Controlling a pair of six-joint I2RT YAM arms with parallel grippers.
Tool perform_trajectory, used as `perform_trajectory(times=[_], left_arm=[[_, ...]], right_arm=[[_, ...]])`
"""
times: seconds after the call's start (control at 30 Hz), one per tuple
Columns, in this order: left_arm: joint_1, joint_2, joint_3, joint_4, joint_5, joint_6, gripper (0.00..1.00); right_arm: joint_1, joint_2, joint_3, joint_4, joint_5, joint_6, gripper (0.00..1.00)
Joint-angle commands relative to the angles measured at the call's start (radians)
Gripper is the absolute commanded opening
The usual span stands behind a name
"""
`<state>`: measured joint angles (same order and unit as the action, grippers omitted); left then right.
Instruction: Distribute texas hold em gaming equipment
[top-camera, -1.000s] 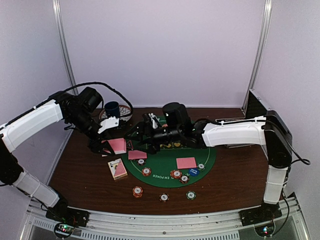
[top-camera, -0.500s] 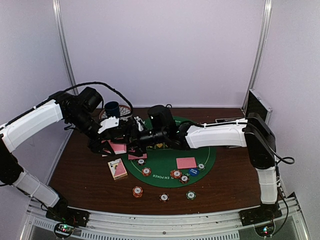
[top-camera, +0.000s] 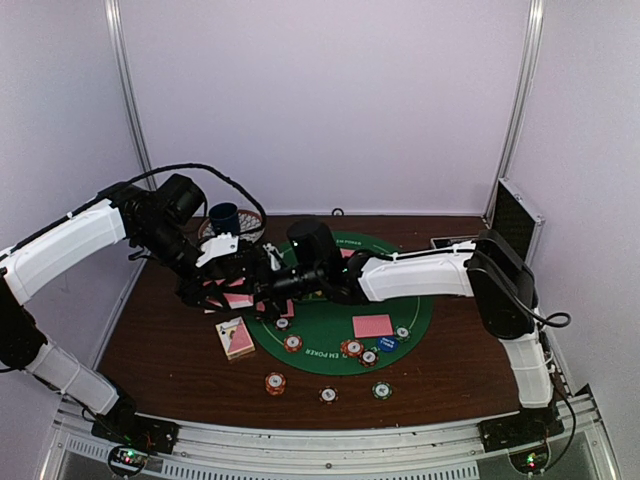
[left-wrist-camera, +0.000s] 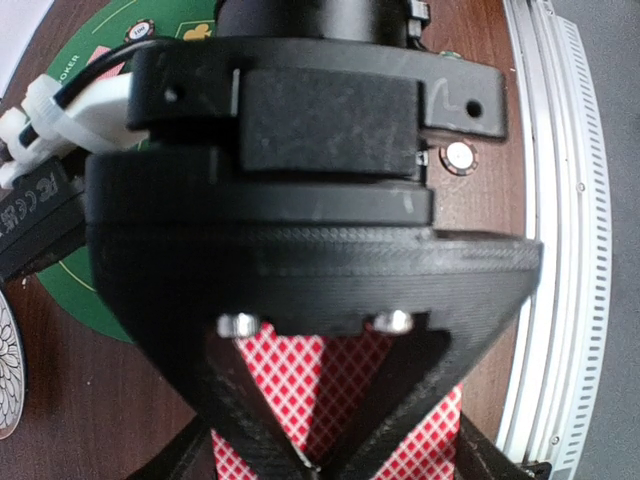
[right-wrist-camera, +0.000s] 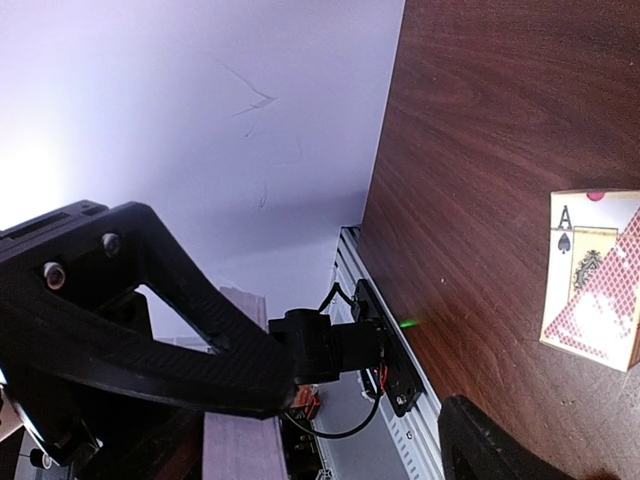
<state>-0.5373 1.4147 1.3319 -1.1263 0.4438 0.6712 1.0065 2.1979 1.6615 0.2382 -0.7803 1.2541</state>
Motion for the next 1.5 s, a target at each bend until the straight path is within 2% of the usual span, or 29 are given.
perform_trajectory(times=[0.0, 0.2, 0.6, 1.07, 1.17, 1.3, 1.47], left_arm=[[0.004, -0.013, 0.024, 0.028, 0.028, -0.004, 0.00], [0.003, -0.019, 0.020, 0.027, 0.024, -0.003, 0.00], [0.003, -0.021, 0.015, 0.028, 0.022, -0.001, 0.00], [0.003, -0.021, 0.010, 0.026, 0.022, -0.001, 0.00], [0.003, -0.023, 0.007, 0.028, 0.018, -0.001, 0.00], [0.004, -0.026, 0.006, 0.027, 0.018, -0.002, 0.00], [0.003, -0.027, 0.002, 0.027, 0.012, 0.000, 0.00]], right_arm=[[-0.017, -0.018, -0.051, 0.035, -0.011, 0.023, 0.76], [-0.030, -0.052, -0.104, 0.060, -0.013, 0.031, 0.67], [-0.048, -0.097, -0.164, 0.063, -0.025, 0.027, 0.59], [-0.049, -0.193, -0.184, 0.088, -0.045, 0.037, 0.61], [-0.052, -0.211, -0.197, 0.066, -0.048, 0.024, 0.56], [-0.059, -0.220, -0.209, 0.049, -0.055, 0.024, 0.40], [-0.064, -0.243, -0.217, 0.015, -0.062, 0.006, 0.27]])
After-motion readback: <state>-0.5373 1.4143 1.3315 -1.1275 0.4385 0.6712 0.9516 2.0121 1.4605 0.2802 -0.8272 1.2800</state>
